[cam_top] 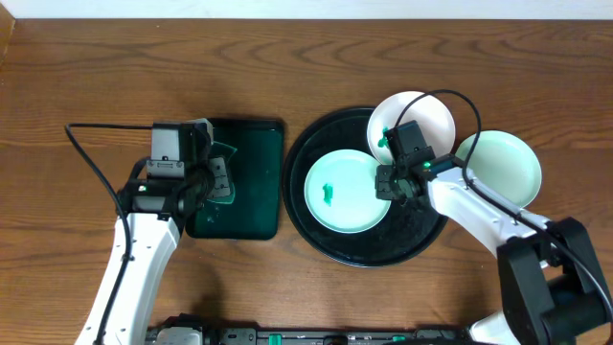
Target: Clean dirty plates on tray and stack at the side
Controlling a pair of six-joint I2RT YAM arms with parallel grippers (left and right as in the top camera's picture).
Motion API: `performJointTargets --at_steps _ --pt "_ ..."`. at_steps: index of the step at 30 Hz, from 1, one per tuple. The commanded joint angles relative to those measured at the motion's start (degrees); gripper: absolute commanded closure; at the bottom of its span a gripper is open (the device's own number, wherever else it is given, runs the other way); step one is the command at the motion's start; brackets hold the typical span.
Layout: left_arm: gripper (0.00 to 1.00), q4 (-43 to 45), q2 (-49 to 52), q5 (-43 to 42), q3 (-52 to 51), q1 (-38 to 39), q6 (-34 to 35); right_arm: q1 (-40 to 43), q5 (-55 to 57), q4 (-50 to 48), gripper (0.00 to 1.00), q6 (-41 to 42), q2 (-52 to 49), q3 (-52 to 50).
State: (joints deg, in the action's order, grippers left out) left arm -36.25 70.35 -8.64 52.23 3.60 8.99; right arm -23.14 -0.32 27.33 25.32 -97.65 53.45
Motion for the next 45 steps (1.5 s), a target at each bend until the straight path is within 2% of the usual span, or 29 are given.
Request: performJointTargets --at_steps 1,2,18,45 --pt "0.93 -0.2 0.6 0.1 1.4 0.1 0.2 0.6 0.9 -0.3 0.96 0.3 -1.1 0.7" --pt "0.93 -0.2 0.7 0.1 1.4 0.1 0.2 0.6 0.9 -0.3 0.99 0.3 -1.1 0.7" --pt "0.93 -0.2 4.4 0.1 1.4 0.1 0.3 0.5 -1.7 -1.0 0.99 0.3 -1.0 0.7" --pt "0.93 0.5 17.9 -2.7 1.4 1.1 0.2 0.5 -1.7 -1.2 0.99 0.3 -1.0 0.7"
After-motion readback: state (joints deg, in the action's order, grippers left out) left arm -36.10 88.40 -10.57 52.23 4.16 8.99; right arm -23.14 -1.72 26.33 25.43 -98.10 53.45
